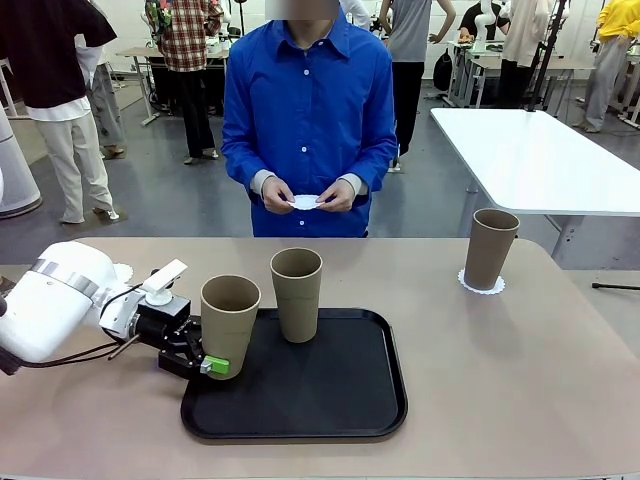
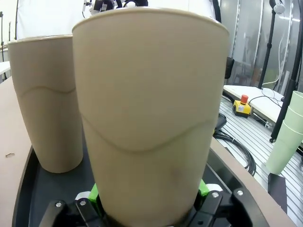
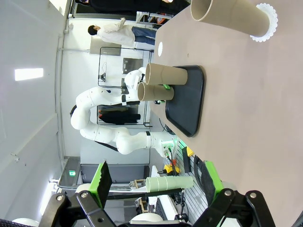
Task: Place coasters on the table and set cups on them.
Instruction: Take one Reusable plastic cup from the Flat Tray and place it on a coaster set by the human.
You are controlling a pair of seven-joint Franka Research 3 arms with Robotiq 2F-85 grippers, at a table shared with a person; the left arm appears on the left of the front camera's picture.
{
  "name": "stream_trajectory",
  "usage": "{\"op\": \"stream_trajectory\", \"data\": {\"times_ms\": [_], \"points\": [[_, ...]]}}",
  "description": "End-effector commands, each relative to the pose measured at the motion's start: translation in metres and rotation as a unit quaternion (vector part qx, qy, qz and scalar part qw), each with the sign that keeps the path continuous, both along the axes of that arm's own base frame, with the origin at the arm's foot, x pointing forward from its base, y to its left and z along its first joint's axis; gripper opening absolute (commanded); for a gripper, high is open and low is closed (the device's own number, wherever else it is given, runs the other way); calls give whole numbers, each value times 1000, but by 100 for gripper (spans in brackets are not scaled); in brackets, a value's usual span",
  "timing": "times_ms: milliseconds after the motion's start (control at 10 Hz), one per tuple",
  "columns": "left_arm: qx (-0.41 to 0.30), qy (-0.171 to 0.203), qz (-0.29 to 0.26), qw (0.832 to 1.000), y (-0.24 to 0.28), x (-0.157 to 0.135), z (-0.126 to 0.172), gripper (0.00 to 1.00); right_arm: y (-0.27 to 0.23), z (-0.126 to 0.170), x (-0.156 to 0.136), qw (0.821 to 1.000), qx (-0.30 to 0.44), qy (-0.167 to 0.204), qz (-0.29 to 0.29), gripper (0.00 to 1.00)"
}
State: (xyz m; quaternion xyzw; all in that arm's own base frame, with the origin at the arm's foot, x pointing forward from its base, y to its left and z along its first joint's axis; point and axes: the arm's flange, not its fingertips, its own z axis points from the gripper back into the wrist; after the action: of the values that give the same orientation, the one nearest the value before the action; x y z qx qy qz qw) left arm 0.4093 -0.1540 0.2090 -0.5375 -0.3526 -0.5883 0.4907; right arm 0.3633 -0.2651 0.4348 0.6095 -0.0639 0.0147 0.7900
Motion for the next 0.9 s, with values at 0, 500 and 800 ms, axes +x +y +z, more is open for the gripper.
{"op": "stream_trajectory", "data": {"times_ms": [0,500,800], "points": [[-10,-7,-5,1000,8,-4,10,0,0,0,1,1000,-1,5,-2,100],[-68,-26,51,996,31,-14,129,76,0,0,1,1000,-1,5,-2,100],[-63,-26,68,995,30,-25,208,76,0,0,1,1000,-1,5,-2,100]]}}
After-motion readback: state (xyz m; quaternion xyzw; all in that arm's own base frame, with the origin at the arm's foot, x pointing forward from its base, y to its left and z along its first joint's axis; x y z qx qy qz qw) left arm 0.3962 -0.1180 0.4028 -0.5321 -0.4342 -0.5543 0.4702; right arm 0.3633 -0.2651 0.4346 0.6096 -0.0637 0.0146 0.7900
